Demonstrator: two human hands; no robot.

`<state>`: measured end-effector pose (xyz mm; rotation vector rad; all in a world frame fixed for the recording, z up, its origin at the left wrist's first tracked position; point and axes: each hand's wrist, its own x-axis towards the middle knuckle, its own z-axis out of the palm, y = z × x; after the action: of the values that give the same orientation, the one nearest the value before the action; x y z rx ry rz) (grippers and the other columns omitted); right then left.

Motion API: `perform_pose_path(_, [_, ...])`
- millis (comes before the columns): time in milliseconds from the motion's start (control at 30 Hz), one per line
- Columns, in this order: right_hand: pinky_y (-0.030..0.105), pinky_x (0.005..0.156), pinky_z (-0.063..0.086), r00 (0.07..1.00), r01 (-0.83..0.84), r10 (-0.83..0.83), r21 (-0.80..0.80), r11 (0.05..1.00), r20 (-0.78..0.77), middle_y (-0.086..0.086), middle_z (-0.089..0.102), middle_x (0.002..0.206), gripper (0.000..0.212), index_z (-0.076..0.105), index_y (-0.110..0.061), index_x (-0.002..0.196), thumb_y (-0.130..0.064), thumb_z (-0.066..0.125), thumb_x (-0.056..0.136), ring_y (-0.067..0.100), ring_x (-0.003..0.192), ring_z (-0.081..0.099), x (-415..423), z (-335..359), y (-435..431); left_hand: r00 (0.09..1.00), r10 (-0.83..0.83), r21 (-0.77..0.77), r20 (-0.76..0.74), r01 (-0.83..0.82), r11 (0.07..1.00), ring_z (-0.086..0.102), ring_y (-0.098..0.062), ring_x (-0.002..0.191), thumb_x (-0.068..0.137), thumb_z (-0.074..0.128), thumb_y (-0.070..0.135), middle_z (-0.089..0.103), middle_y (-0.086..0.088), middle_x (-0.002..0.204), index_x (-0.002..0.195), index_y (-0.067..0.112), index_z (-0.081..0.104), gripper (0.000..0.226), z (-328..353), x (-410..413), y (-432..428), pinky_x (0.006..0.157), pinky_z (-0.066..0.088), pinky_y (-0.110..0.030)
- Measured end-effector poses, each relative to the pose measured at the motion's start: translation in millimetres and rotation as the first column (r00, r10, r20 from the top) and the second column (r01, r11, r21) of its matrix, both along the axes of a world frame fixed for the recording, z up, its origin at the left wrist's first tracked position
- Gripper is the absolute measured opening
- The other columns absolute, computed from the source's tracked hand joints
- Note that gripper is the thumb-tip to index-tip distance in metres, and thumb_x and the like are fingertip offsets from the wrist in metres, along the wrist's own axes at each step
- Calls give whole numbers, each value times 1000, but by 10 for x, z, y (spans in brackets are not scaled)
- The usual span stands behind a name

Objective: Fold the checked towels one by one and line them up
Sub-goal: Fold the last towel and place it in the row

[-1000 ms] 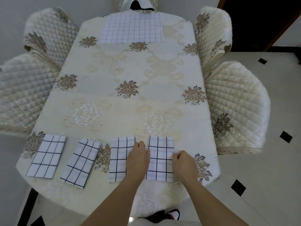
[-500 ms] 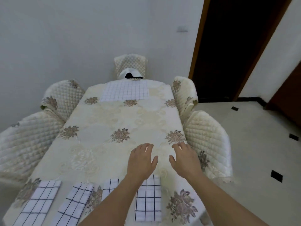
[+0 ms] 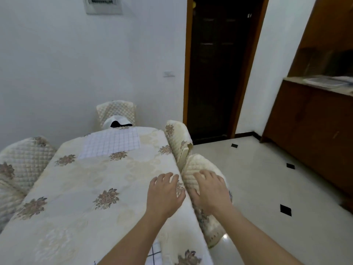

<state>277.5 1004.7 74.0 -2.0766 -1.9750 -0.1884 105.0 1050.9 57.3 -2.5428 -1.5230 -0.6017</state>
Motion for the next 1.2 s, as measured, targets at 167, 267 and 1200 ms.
perform_pose_path(167, [42, 105, 39, 990, 141, -141, -36, 989, 7, 1, 55, 134, 50, 53, -25, 133, -48, 46, 88, 24, 126, 50, 392, -33, -279, 988, -157, -28, 13, 157, 987, 61, -24, 107, 85, 39, 57, 67, 1, 118, 118, 22, 65, 55, -101, 460, 9, 89, 51, -43])
perform_pose_path(267, [43, 95, 48, 963, 269, -269, -23, 963, 18, 2, 64, 119, 49, 63, -23, 118, -48, 42, 81, 26, 113, 60, 615, -110, -484, 969, -246, -35, 17, 246, 969, 65, -24, 97, 82, 45, 56, 71, 1, 107, 110, 20, 69, 52, -164, 799, -61, 79, 52, -42])
perform_pose_path(1200, [40, 102, 38, 828, 552, -560, -143, 822, -28, -1, 52, 137, 50, 49, -25, 137, -44, 49, 91, 23, 127, 47, 3908, -670, -895, 867, -493, -113, -64, 485, 867, 59, -23, 109, 86, 35, 58, 65, 1, 123, 124, 21, 61, 59, -650, 4345, 36, 86, 49, -40])
